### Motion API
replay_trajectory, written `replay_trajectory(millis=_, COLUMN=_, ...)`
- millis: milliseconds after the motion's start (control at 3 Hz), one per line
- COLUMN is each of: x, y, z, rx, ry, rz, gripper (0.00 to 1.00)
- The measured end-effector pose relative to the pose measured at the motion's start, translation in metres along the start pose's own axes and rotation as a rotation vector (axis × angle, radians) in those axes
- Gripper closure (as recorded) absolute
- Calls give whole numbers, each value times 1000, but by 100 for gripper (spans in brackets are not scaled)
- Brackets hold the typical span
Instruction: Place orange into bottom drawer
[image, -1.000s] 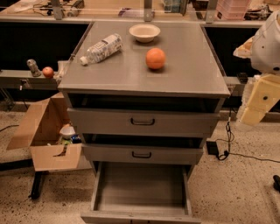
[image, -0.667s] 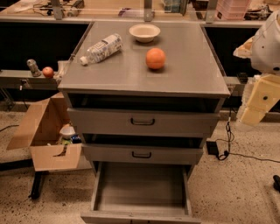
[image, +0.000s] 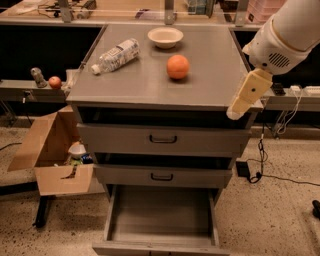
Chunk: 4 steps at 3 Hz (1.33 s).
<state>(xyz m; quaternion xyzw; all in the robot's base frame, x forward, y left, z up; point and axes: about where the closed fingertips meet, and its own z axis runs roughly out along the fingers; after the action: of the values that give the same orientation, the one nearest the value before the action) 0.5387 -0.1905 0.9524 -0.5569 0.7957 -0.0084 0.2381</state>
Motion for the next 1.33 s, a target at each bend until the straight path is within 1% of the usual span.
replay_trajectory(millis=333, x=0, y=0, z=0, rx=0, ry=0, rz=0, gripper=0)
replay_trajectory(millis=667, x=-16, y=-47, z=25, rx=24, ry=-128, rz=30, gripper=0)
replay_trajectory(millis=1000, x=-39, y=-108, z=60, rx=14, ry=-306, rz=87, gripper=0)
replay_trajectory(millis=1333, x=-57, y=-146, z=80, rx=19, ry=-431, rz=142, gripper=0)
